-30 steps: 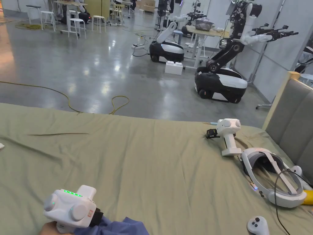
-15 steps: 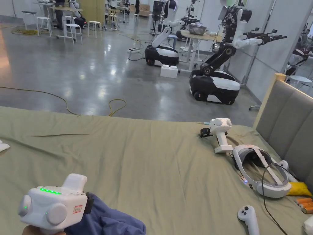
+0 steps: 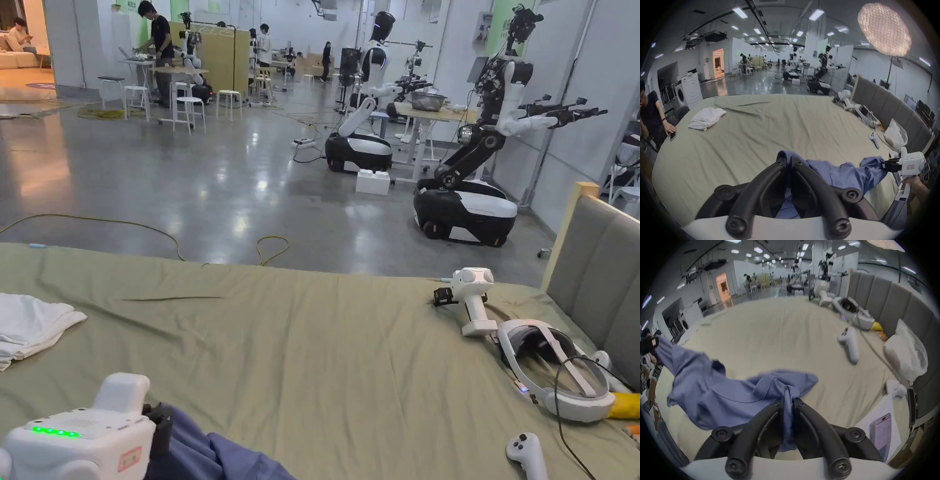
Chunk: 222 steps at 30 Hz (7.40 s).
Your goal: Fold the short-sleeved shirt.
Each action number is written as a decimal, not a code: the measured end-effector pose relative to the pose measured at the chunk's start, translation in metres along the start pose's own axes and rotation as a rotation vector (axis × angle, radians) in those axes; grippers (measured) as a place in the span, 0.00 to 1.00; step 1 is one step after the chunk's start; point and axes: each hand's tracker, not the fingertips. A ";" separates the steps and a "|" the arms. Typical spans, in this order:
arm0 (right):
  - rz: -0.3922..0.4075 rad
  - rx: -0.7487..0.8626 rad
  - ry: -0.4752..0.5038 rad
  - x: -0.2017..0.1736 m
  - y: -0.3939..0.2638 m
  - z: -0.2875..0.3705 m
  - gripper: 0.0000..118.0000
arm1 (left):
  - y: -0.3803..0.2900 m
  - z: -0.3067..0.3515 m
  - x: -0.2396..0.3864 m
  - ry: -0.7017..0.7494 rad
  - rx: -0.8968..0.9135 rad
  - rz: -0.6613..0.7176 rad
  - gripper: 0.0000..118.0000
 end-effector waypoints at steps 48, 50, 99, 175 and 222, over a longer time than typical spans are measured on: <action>0.109 0.560 -0.090 -0.013 0.277 0.141 0.09 | 0.144 0.103 -0.147 0.257 0.283 0.143 0.05; 0.119 0.524 -0.098 -0.002 0.256 0.116 0.09 | 0.111 0.092 -0.145 0.251 0.244 0.156 0.05; 0.029 0.680 -0.028 -0.104 0.057 0.144 0.33 | -0.037 0.112 -0.011 0.240 0.361 0.059 0.41; 0.329 -0.289 0.115 -0.143 0.146 -0.213 0.04 | -0.137 0.035 -0.140 0.376 -0.322 0.393 0.04; 0.085 0.768 -0.099 -0.020 0.366 0.222 0.03 | 0.299 0.122 -0.061 0.190 0.382 0.025 0.04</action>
